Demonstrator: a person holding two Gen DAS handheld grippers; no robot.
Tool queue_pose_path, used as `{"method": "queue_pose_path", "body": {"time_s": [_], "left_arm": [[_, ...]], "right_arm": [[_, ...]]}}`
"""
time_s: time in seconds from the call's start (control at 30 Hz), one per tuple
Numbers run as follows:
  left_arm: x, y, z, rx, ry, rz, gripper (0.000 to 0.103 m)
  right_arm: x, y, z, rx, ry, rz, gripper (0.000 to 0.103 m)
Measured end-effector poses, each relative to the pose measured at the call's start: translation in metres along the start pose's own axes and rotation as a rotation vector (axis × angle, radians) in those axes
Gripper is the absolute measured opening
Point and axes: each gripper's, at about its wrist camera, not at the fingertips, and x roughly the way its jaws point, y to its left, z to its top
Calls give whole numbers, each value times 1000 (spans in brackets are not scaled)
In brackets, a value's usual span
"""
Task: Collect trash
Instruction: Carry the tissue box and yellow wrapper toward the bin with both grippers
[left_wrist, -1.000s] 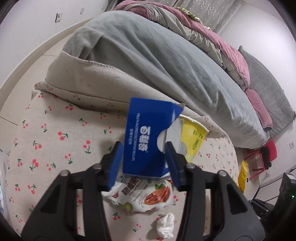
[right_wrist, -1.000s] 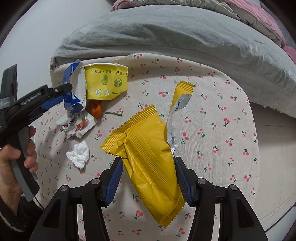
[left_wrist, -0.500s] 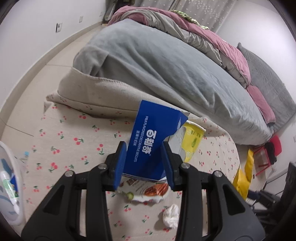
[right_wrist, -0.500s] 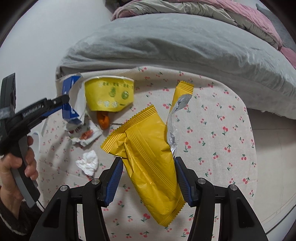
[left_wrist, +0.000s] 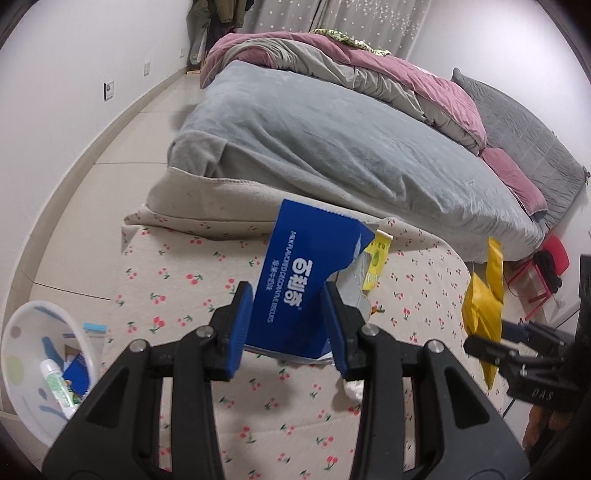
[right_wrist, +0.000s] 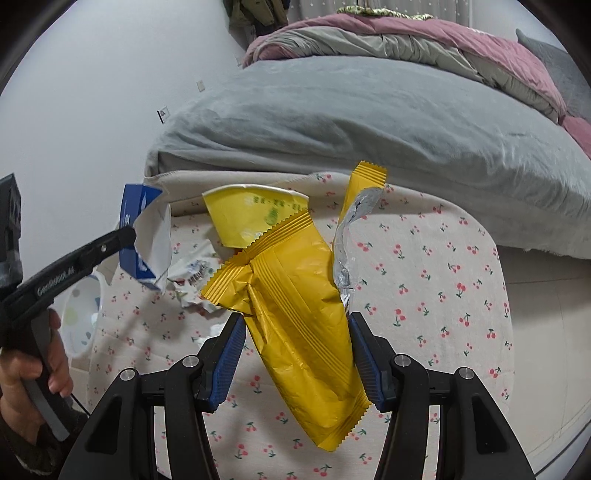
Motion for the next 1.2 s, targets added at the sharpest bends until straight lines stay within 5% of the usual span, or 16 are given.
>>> {"method": "queue_pose_path", "body": {"time_s": [0.63,1.2], "left_arm": [[-43,49,-21,52,-35,95,41],[-69,123,-40,-11,-45,177,41]], "right_arm": [[-6,71,2,-75,-63,64,58],[24,165,4,-176,-40,132,58]]}}
